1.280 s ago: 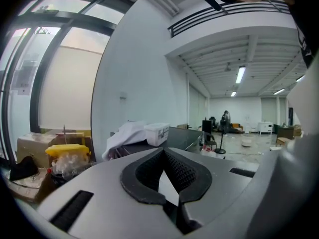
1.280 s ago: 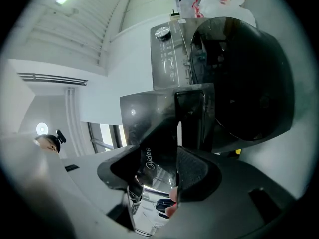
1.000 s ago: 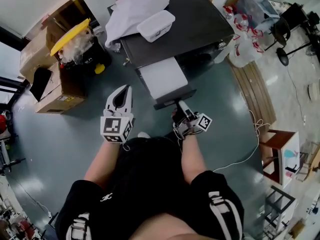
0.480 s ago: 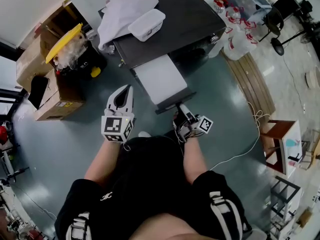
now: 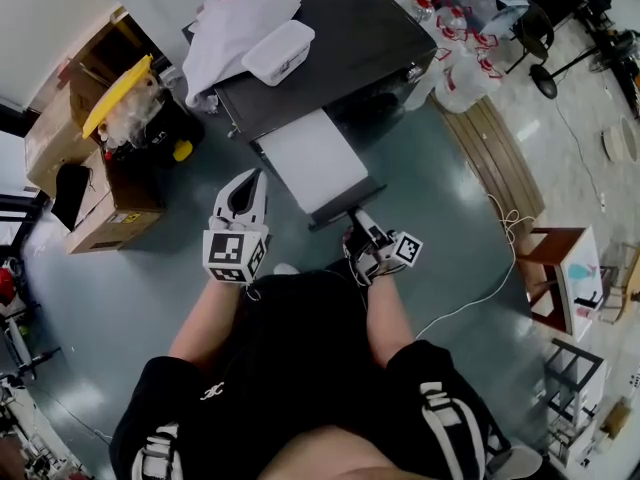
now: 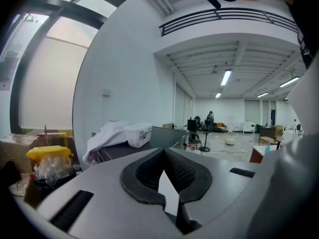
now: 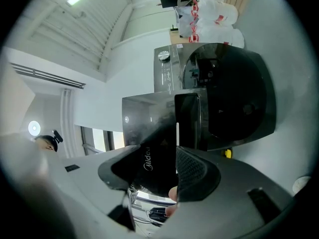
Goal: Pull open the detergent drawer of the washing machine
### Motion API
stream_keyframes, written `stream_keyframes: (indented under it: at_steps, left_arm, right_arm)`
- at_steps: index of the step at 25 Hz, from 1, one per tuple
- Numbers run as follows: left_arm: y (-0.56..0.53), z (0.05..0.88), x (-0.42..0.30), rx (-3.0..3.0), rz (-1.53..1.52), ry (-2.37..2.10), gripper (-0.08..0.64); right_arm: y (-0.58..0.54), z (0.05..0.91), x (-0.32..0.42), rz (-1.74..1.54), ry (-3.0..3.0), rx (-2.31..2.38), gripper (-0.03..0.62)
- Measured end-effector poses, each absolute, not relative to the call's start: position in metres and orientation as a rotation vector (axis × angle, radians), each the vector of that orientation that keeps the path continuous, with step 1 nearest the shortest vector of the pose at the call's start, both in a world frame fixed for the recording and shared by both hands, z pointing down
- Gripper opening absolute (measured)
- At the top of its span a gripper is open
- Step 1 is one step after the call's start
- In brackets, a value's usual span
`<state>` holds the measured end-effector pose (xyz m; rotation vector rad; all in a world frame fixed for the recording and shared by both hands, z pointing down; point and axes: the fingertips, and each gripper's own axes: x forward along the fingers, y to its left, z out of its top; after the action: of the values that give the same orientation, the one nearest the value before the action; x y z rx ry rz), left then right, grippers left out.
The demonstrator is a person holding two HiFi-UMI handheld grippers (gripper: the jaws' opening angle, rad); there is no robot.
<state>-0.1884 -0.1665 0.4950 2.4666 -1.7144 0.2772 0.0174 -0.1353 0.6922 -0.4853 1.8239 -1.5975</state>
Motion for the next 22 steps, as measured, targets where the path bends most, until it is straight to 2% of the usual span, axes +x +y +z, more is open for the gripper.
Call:
stream_keyframes:
  at_steps: [14,15,17,19,22]
  left_arm:
    - [-0.159,0.479,-0.177,2.502,0.226,-1.641,0.0]
    - [-0.157,0.475,-0.177,2.5,0.216,-1.647,0.0]
    - [-0.155,0.467,-0.177,2.497,0.196,-1.658,0.0]
    - [-0.154,0.46,-0.178,2.497,0.179,-1.669,0.0]
    - [-0.152,0.452,-0.181,2.497,0.162,-1.685,0.0]
  right_arm:
    - [-0.132,0.694,0.022,-1.676,1.825,-0.713,0.208]
    - [-0.131,0.694,0.024,-1.691,1.832,-0.749,0.17]
    - [-0.13,0.7,0.031,-1.731,1.854,-0.864,0.133]
    - [-0.131,0.71,0.04,-1.779,1.87,-1.033,0.043]
    - [-0.134,0.704,0.055,-1.781,1.901,-1.226,0.022]
